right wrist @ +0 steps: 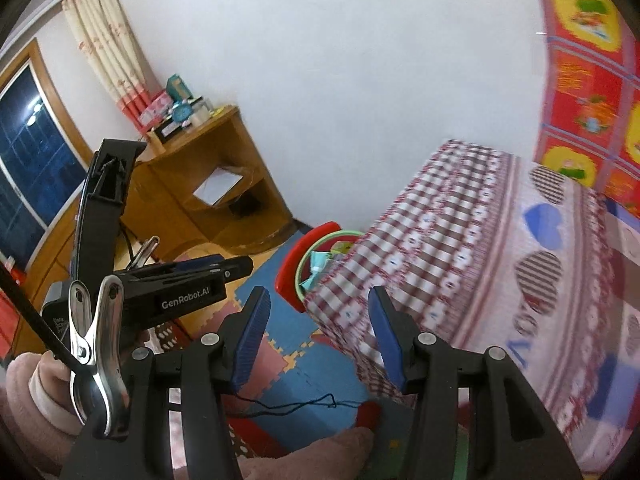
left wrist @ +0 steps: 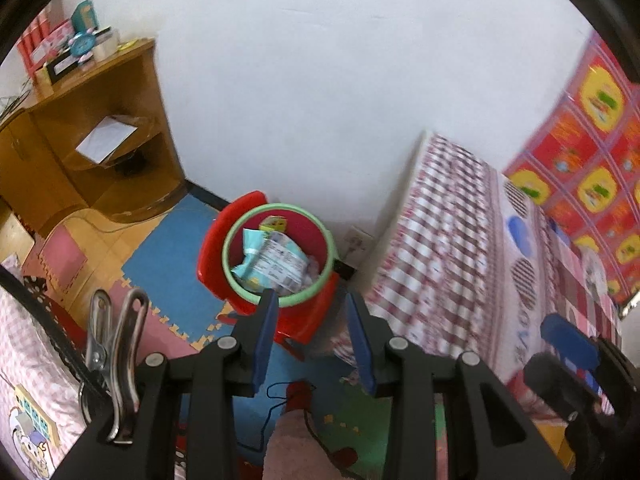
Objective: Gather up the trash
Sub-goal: 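Swing both open tools back from the bucket to the bed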
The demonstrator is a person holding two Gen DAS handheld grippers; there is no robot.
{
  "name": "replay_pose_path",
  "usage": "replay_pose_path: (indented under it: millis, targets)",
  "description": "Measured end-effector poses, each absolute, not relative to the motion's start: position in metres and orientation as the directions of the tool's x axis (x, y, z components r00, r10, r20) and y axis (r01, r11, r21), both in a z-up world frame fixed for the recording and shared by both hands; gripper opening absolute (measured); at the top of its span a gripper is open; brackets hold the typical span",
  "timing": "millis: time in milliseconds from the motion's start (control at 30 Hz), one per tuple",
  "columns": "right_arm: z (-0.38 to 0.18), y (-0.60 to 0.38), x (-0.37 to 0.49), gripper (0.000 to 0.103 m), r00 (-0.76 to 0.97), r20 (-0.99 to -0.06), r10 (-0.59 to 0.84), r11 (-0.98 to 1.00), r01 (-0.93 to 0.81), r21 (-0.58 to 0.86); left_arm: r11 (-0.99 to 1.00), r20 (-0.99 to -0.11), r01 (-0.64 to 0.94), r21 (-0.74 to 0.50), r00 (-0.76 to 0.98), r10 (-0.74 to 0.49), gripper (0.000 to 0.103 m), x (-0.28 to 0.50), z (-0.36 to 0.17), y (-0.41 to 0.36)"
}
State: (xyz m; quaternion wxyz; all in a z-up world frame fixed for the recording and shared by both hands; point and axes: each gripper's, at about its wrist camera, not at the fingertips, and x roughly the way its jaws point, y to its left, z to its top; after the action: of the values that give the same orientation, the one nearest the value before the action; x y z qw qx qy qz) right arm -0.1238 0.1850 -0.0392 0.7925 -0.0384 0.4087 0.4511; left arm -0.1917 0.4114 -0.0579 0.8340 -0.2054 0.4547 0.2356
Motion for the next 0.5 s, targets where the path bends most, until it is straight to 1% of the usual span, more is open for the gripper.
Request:
replay_pose_path:
  millis: [500]
  targets:
    - [-0.028,0.053,-0.129,0.052,0.420,-0.658,0.625,0.732,-0.608,0.307,0.904,-0.833,-0.403,-0.145,0.542,0.108,0.036,-0.169,-0.038,0.288]
